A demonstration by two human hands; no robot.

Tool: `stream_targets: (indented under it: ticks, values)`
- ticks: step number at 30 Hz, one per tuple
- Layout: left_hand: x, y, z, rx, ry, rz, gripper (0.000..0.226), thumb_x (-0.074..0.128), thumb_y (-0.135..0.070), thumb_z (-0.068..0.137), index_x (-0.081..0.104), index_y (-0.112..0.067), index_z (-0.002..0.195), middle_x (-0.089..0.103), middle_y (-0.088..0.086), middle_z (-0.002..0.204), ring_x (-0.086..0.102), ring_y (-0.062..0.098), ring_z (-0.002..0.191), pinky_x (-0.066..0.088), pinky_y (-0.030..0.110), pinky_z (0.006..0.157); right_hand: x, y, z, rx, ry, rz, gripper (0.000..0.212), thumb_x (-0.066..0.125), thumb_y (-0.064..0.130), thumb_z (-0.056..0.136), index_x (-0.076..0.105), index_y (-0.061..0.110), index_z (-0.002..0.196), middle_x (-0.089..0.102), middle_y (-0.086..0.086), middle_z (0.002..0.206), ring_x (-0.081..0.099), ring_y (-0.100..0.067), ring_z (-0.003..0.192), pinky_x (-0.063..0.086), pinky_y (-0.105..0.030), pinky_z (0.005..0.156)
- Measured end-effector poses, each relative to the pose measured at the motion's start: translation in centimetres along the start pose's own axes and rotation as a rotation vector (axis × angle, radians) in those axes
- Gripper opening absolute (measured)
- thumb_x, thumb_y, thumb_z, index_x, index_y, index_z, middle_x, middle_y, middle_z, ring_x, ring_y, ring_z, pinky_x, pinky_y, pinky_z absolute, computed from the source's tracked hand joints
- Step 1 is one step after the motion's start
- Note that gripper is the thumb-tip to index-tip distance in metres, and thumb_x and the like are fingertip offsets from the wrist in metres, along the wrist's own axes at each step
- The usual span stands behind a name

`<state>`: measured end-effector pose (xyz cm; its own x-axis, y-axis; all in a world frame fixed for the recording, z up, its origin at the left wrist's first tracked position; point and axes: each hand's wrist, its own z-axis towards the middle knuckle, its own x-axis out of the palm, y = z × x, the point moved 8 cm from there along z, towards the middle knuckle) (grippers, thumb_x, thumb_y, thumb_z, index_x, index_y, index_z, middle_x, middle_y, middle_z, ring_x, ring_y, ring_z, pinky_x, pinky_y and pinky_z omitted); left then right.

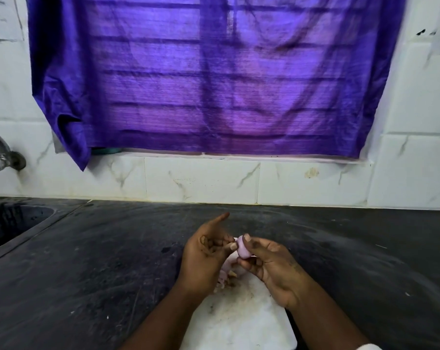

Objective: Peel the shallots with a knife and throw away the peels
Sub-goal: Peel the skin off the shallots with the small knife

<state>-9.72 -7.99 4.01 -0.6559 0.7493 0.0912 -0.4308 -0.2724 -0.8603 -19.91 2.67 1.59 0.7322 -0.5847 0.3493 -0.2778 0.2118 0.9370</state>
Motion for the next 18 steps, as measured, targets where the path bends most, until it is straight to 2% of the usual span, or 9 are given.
stream_targets:
  ticks: [2, 7, 10, 13, 18]
  values:
    - [-0.02, 0.36, 0.04, -0.017, 0.021, 0.020, 0.063, 0.073, 0.012, 0.085, 0.064, -0.024, 0.136, 0.071, 0.017, 0.093, 0.073, 0.016, 0.088, 0.059, 0.023, 0.079, -0.16, 0.62, -0.05, -0.045, 0.001, -0.024, 0.025, 0.073, 0.020, 0.077, 0.076, 0.005, 0.097, 0.077, -0.009, 0.094, 0.072, -0.013, 0.078, 0.057, -0.022, 0.066]
    - [0.16, 0.40, 0.02, -0.041, 0.051, 0.071, 0.063, 0.072, 0.015, 0.084, 0.065, -0.025, 0.132, 0.068, 0.000, 0.085, 0.070, 0.005, 0.083, 0.057, 0.019, 0.076, -0.63, 1.23, -0.10, -0.068, 0.011, -0.072, 0.039, 0.077, 0.020, 0.073, 0.069, 0.005, 0.108, 0.075, -0.016, 0.101, 0.072, -0.023, 0.085, 0.059, -0.028, 0.071]
    - [0.22, 0.20, -0.03, -0.022, 0.087, 0.089, 0.067, 0.072, 0.012, 0.086, 0.061, -0.028, 0.138, 0.071, 0.011, 0.096, 0.071, 0.010, 0.090, 0.058, 0.021, 0.078, -0.66, 1.25, -0.05, -0.075, 0.014, -0.080, 0.047, 0.079, 0.021, 0.066, 0.068, 0.004, 0.109, 0.075, -0.018, 0.104, 0.072, -0.025, 0.088, 0.059, -0.029, 0.073]
    - [0.37, 0.13, -0.11, -0.025, 0.113, 0.084, 0.066, 0.076, 0.007, 0.085, 0.060, -0.027, 0.139, 0.071, 0.016, 0.098, 0.070, 0.012, 0.091, 0.059, 0.023, 0.079, -0.50, 1.27, -0.14, -0.075, 0.024, -0.084, 0.043, 0.078, 0.018, 0.070, 0.067, 0.003, 0.109, 0.075, -0.017, 0.104, 0.072, -0.025, 0.090, 0.059, -0.032, 0.079]
    - [0.13, 0.03, -0.02, -0.039, 0.078, 0.103, 0.066, 0.077, 0.009, 0.083, 0.062, -0.031, 0.135, 0.068, 0.001, 0.085, 0.069, 0.005, 0.082, 0.056, 0.018, 0.079, -0.22, 1.27, -0.36, -0.059, 0.053, -0.123, 0.036, 0.076, 0.014, 0.075, 0.069, 0.005, 0.109, 0.075, -0.015, 0.102, 0.072, -0.023, 0.088, 0.059, -0.030, 0.076]
